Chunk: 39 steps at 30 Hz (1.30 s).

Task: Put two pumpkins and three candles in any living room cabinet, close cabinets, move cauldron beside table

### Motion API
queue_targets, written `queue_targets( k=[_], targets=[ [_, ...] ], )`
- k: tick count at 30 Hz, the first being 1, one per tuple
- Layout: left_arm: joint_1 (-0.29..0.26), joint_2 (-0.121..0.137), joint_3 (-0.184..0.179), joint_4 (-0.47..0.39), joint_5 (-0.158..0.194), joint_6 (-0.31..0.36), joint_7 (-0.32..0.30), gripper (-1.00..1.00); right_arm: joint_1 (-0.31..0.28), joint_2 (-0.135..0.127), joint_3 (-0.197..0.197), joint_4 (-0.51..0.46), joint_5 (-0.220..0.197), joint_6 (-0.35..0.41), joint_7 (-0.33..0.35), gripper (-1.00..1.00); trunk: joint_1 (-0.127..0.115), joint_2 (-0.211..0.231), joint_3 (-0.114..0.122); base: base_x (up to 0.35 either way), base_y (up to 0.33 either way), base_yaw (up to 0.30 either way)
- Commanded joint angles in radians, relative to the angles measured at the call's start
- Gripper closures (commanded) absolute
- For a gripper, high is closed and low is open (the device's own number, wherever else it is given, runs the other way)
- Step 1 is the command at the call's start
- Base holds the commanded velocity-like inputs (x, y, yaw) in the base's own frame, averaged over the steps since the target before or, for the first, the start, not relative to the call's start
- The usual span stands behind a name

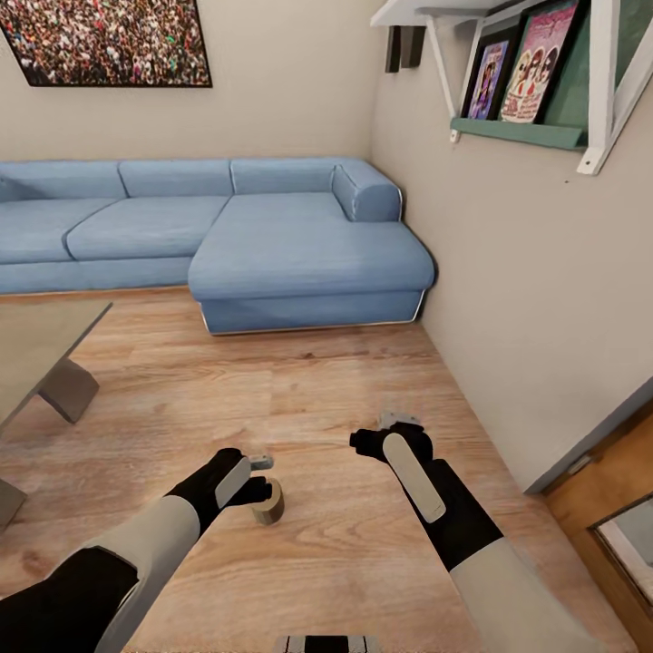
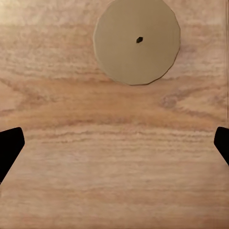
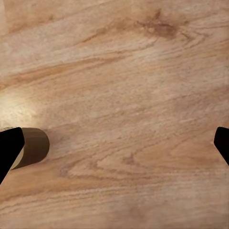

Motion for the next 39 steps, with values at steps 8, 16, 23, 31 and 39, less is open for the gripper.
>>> queue_targets(
  k=[8,16,23,31,39],
  targets=[
    [0.000,-0.004,-0.095,-0.003,0.010,0.002,-0.084,-1.00,-0.001,0.000,0.001,-0.001,-0.009,0.001,-0.010,-1.00,0.002,-0.001,-0.016,0.000,0.000,0.000],
    [0.001,-0.005,-0.105,-0.004,0.010,0.001,-0.099,-1.00,-0.001,0.000,0.001,-0.001,-0.009,0.001,-0.010,-1.00,0.002,-0.001,-0.016,0.000,0.000,0.000],
    [0.001,-0.005,-0.107,-0.004,0.010,0.001,-0.100,-1.00,-0.001,0.000,0.001,-0.001,-0.011,0.001,-0.009,-1.00,0.002,-0.001,-0.016,0.149,0.000,0.000],
    [0.001,-0.003,-0.107,-0.003,0.011,0.001,-0.100,-1.00,-0.001,0.000,0.002,-0.001,-0.011,0.001,-0.009,-1.00,0.002,-0.001,-0.016,0.104,0.063,0.000],
    [0.001,-0.003,-0.108,-0.002,0.012,-0.001,-0.100,-1.00,-0.001,0.000,0.001,-0.001,-0.011,0.001,-0.010,-1.00,0.002,-0.001,-0.016,0.067,0.044,0.000]
  ],
)
